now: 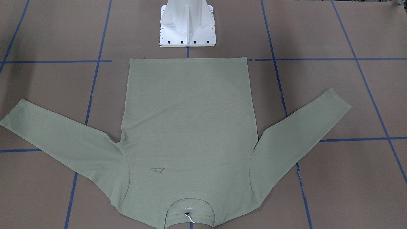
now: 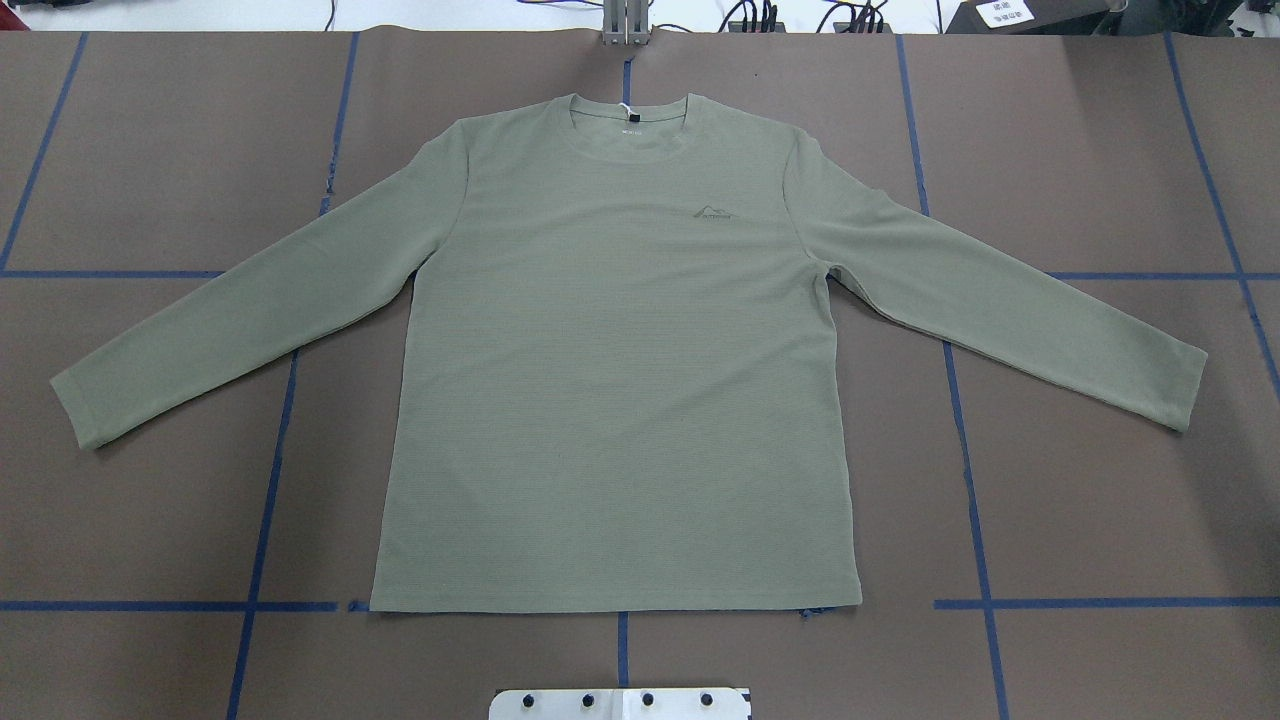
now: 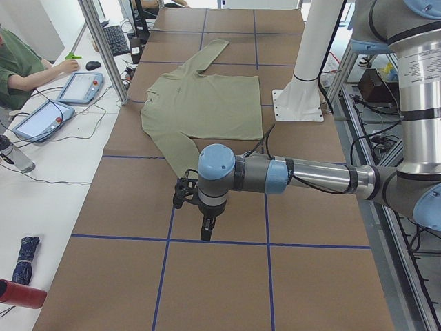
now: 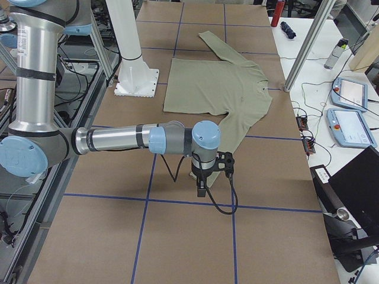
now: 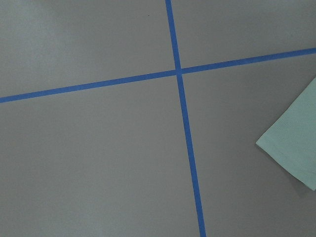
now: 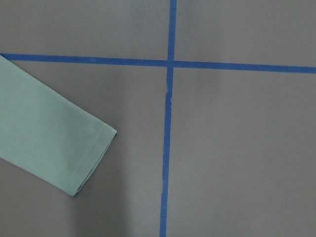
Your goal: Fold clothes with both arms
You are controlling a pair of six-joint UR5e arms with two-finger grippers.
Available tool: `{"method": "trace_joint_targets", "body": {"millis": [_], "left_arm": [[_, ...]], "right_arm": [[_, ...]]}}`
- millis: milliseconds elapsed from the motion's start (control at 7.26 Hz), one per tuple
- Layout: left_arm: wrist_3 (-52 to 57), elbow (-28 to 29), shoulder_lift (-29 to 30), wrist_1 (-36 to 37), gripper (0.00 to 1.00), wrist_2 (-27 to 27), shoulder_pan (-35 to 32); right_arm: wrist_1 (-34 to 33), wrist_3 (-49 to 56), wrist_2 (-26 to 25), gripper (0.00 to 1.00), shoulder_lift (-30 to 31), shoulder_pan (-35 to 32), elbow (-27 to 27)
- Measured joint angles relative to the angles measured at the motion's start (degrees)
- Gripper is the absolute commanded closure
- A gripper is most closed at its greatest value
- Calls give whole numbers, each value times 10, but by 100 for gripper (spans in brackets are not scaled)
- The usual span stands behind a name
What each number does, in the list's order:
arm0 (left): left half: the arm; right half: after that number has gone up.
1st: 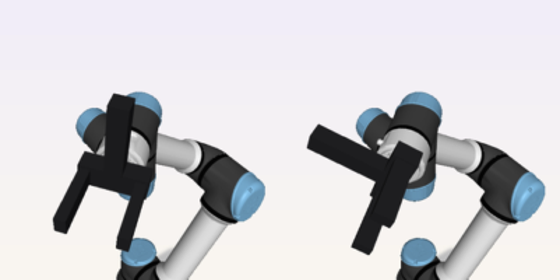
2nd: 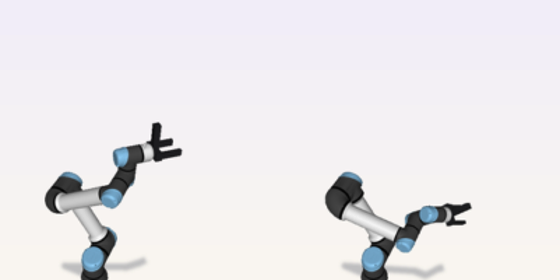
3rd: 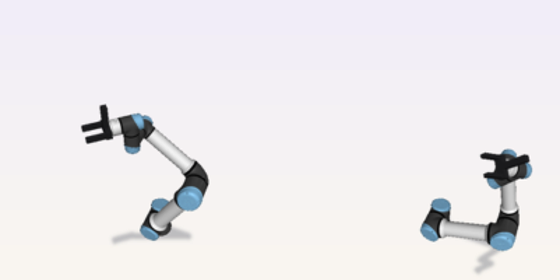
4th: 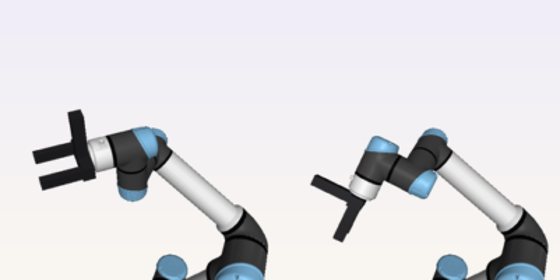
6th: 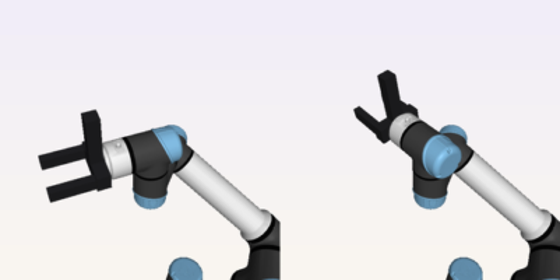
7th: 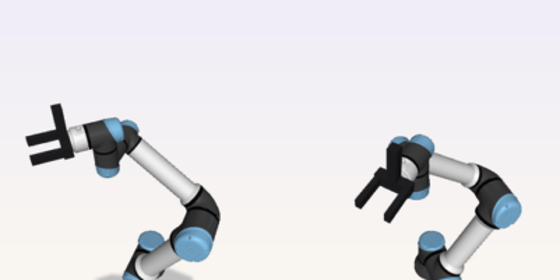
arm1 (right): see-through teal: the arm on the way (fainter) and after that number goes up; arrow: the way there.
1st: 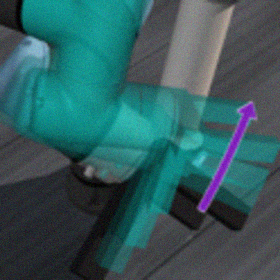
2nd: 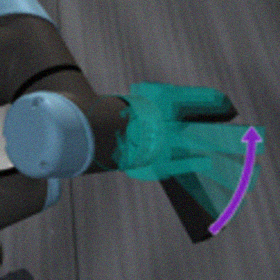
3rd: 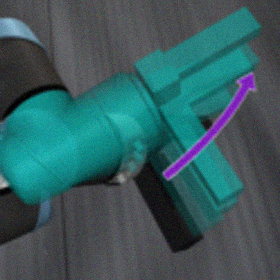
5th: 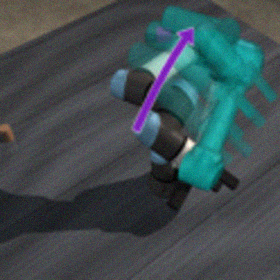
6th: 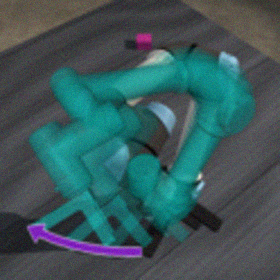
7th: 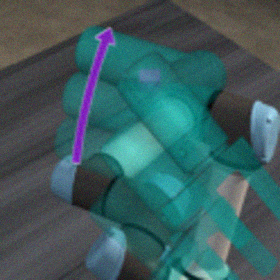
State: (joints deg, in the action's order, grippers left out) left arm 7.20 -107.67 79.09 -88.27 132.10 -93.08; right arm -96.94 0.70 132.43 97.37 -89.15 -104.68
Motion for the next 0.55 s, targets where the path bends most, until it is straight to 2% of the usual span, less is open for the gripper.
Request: {"method": "trace_joint_targets", "body": {"millis": [551], "left_arm": [[2, -5, -1, -14, 0, 1, 2]], "right_arm": [[0, -2, 0, 0, -3, 1, -2]]}}
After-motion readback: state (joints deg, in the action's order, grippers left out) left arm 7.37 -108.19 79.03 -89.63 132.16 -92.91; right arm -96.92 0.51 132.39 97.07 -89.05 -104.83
